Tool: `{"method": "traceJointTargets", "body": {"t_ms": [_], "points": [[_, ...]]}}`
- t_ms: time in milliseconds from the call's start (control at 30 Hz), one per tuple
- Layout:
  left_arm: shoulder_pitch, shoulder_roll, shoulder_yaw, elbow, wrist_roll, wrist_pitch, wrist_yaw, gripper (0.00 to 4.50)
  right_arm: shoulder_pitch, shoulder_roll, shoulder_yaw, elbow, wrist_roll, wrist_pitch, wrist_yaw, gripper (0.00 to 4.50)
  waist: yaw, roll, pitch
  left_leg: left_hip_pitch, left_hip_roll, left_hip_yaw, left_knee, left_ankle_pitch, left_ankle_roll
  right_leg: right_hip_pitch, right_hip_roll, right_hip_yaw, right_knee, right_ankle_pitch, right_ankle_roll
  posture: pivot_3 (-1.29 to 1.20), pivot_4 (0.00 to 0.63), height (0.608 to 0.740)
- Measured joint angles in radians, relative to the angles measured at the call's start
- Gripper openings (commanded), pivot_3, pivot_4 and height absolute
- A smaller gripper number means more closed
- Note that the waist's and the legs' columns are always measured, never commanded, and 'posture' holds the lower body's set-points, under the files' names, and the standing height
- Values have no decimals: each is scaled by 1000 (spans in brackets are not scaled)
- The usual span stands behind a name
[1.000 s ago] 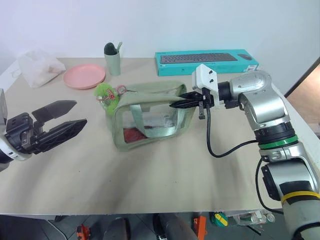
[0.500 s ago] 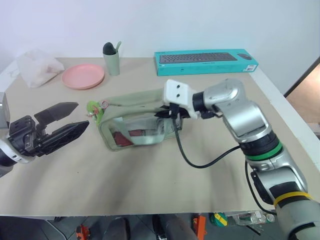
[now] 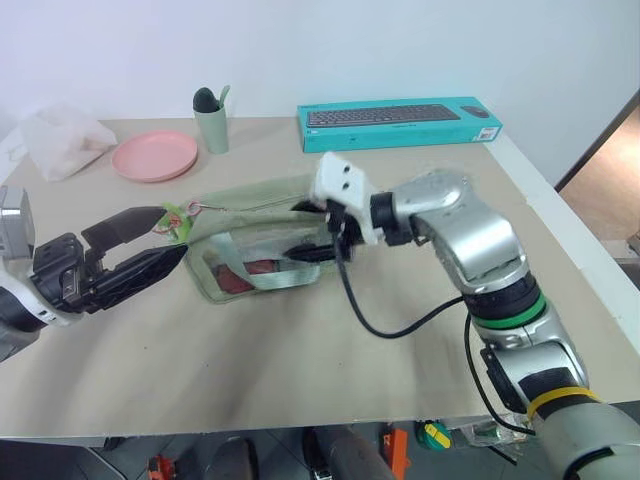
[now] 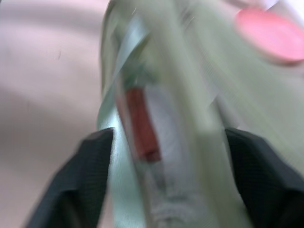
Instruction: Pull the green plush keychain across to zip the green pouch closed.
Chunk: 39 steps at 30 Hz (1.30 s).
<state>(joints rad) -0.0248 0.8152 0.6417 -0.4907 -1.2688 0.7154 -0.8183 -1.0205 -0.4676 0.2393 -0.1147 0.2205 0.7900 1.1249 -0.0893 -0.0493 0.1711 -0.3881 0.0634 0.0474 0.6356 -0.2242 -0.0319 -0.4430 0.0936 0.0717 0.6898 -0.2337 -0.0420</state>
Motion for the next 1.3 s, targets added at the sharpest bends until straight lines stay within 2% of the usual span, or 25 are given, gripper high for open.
{"method": "traceJointTargets", "body": {"t_ms": [167,433,600,800,967,1200,1300], "points": [[-8,0,-12,0,-1,0,2,4500,-6,-93,-98,0,101,-8,55,4050,2,0,0,-2,-1,0,0,-1,0,0,-2,1,-1,-1,-2,0,150,739],[-8,1,-15,0,-10,2,-4,4500,119,-277,-118,96,69,-100,68,4050,5,0,0,-2,-4,3,0,-2,-1,0,-5,2,-2,-2,-1,0,150,739],[-18,13,-36,0,-8,3,-16,4500,131,-289,-113,121,50,-123,50,4050,5,0,0,-1,-3,2,0,-2,-1,0,-4,1,-1,-2,-1,0,150,739],[-42,13,-65,0,-2,3,-17,4500,132,-236,-79,148,36,-135,18,4050,5,0,0,-1,-2,2,0,-2,-1,0,-3,1,-1,-2,-1,0,150,739],[-48,13,-85,1,6,2,-15,4500,132,-178,-41,164,33,-142,6,2557,5,0,0,-2,-2,2,0,-2,-1,0,-4,2,-2,-2,-1,0,150,739],[-48,11,-85,0,18,0,-8,4500,143,-186,-46,166,43,-154,12,143,9,0,0,-2,-3,2,0,-2,-1,0,-4,2,-2,-2,-1,0,150,739],[-49,2,-87,1,39,-12,6,4500,150,-191,-46,162,52,-154,26,60,9,0,0,-2,-2,2,0,-2,-1,0,-4,2,-2,-2,-1,0,150,739]]}}
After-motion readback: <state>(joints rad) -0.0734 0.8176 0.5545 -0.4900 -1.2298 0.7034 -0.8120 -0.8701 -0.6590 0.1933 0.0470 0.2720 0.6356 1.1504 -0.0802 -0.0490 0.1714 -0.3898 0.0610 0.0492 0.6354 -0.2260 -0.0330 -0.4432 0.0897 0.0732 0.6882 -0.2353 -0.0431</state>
